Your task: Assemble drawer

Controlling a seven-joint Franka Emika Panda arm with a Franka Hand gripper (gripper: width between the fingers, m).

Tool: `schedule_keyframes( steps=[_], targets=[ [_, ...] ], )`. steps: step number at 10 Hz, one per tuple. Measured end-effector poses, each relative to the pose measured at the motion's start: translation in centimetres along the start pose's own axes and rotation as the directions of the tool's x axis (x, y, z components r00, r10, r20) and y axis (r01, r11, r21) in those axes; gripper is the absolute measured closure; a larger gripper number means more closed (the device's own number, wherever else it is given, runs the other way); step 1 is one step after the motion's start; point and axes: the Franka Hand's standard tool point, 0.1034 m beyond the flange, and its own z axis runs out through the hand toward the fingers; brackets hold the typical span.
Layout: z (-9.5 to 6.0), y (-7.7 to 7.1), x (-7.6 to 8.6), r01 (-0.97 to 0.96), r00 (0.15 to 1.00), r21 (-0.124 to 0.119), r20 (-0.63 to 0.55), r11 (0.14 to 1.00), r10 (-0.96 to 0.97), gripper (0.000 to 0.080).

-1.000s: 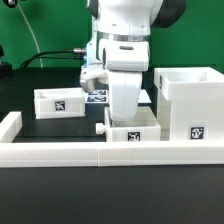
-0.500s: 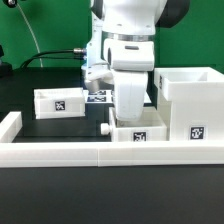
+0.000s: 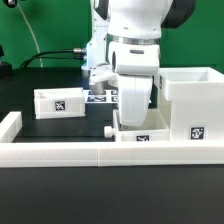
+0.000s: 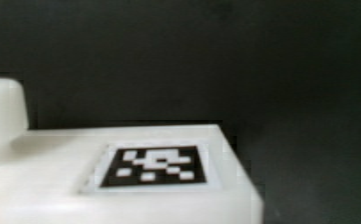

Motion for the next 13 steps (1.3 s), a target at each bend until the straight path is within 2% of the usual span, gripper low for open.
schedule_keyframes(
  steps=[10, 11, 12, 13],
  targets=[
    [0.10, -0.08, 0.16, -0.013, 1.000, -0.009, -0.002, 1.000, 0.013, 0.0757],
    [0.14, -0.09, 0.24, -0.009, 1.000, -0.018, -0.003, 1.000, 0.009, 0.0757],
    [0.27, -0.20, 0.65, 0.018, 1.000, -0.069, -0.004, 0.997, -0.018, 0.0757],
    [0.27, -0.53, 0.82, 0.037, 0.999, -0.075, 0.001, 0.996, -0.037, 0.0757]
  ],
)
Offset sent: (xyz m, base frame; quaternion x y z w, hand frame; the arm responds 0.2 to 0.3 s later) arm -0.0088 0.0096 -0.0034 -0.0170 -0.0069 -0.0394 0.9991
